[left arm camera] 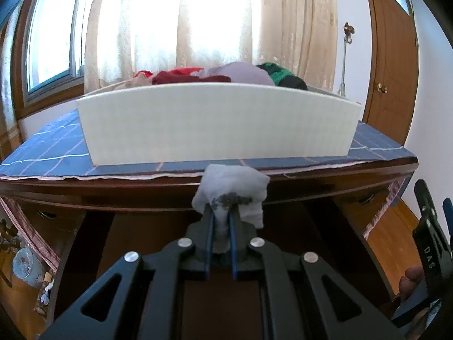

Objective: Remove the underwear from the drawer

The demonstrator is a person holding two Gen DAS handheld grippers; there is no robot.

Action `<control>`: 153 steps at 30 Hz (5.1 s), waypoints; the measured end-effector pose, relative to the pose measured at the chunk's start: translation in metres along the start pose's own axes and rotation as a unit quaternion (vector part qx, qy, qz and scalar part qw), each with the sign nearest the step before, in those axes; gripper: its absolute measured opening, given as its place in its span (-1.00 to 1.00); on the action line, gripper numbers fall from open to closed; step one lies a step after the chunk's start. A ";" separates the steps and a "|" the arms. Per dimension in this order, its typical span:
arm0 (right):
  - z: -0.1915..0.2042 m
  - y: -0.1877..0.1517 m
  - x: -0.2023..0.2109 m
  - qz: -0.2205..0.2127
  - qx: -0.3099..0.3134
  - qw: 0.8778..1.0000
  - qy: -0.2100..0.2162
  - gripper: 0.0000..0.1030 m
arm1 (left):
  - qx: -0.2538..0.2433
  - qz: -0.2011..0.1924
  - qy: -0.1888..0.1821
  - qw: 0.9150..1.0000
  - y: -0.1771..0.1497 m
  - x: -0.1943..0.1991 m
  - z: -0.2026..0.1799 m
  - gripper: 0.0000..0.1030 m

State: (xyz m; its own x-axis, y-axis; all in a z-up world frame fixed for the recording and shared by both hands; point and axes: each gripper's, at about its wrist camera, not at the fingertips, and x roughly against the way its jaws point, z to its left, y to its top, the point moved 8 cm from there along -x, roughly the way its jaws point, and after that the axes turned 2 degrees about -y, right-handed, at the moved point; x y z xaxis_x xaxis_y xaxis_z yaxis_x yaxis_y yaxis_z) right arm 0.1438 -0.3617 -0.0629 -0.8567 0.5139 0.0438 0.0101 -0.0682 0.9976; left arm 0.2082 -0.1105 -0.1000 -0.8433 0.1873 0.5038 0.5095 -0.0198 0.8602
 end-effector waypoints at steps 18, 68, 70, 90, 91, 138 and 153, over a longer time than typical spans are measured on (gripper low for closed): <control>0.009 -0.002 0.001 -0.001 0.030 1.000 -0.004 0.98 | -0.002 -0.031 0.002 1.000 0.017 0.015 0.009 -0.86; 0.028 -0.007 0.008 -0.014 0.082 0.997 0.003 0.98 | -0.015 0.015 0.013 1.000 0.236 -0.070 0.013 -0.86; 0.028 -0.007 0.008 -0.016 0.082 0.997 0.002 0.98 | -0.008 0.029 0.017 0.999 0.236 -0.081 0.019 -0.86; 0.031 -0.007 0.009 -0.016 0.085 0.996 0.003 0.98 | -0.018 0.075 0.040 0.996 0.203 -0.106 0.027 -0.54; 0.031 -0.007 0.009 -0.016 0.085 0.996 0.003 0.98 | -0.018 0.077 0.041 0.996 0.201 -0.106 0.027 -0.40; 0.083 0.087 0.066 -0.016 0.095 0.988 0.120 0.98 | 0.011 -0.073 0.067 0.995 0.082 0.119 0.098 0.99; 0.099 0.090 0.072 -0.016 0.107 0.985 0.137 0.98 | 0.009 -0.079 0.069 0.994 0.073 0.126 0.097 1.00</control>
State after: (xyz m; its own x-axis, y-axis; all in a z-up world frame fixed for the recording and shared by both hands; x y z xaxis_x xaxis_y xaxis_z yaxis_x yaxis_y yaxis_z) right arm 0.1341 -0.2458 0.0353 -0.9651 0.2605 0.0258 0.0645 0.1413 0.9879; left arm 0.1559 0.0073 0.0184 -0.9281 0.0501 0.3689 0.3701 0.0177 0.9288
